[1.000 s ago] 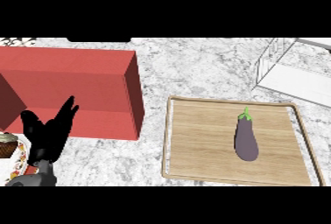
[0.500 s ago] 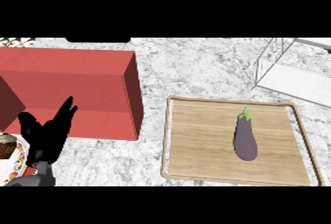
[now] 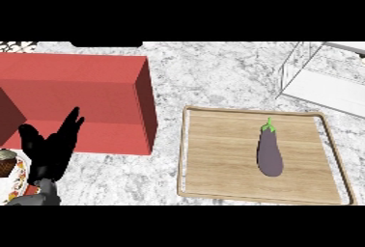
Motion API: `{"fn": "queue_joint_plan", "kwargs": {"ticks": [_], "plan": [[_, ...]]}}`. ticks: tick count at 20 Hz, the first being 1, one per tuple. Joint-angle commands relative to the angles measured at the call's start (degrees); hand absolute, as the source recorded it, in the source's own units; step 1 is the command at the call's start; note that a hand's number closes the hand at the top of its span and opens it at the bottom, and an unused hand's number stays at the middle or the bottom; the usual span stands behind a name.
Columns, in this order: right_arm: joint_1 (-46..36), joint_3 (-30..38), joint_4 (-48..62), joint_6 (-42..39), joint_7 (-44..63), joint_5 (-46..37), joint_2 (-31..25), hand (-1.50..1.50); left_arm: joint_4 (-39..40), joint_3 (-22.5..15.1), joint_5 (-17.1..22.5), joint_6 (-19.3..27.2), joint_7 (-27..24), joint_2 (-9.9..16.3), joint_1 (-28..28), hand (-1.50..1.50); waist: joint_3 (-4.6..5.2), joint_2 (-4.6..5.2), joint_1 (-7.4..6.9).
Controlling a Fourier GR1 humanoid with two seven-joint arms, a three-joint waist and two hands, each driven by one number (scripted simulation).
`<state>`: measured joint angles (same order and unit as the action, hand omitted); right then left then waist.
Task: Pick the bell pepper from the tray and place it in the tiered shelf
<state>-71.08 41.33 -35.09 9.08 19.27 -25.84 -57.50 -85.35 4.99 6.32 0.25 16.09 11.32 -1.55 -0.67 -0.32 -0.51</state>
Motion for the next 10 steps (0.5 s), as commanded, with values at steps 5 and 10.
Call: {"fn": "queue_joint_plan", "kwargs": {"ticks": [5,10], "plan": [[4.3,6.82,3.83,-6.38,0.01,5.6,-11.44,-1.5,7.24,0.59,0.5,-0.88,0.22,-1.07,1.37,0.0,0.66,0.51,1.32],[9.86,10.7,7.55,-13.94,-4.19,9.69,-17.04,-1.5,2.94,0.84,1.96,-2.28,2.31,-0.34,2.0,0.0,0.59,0.41,0.8]]}}
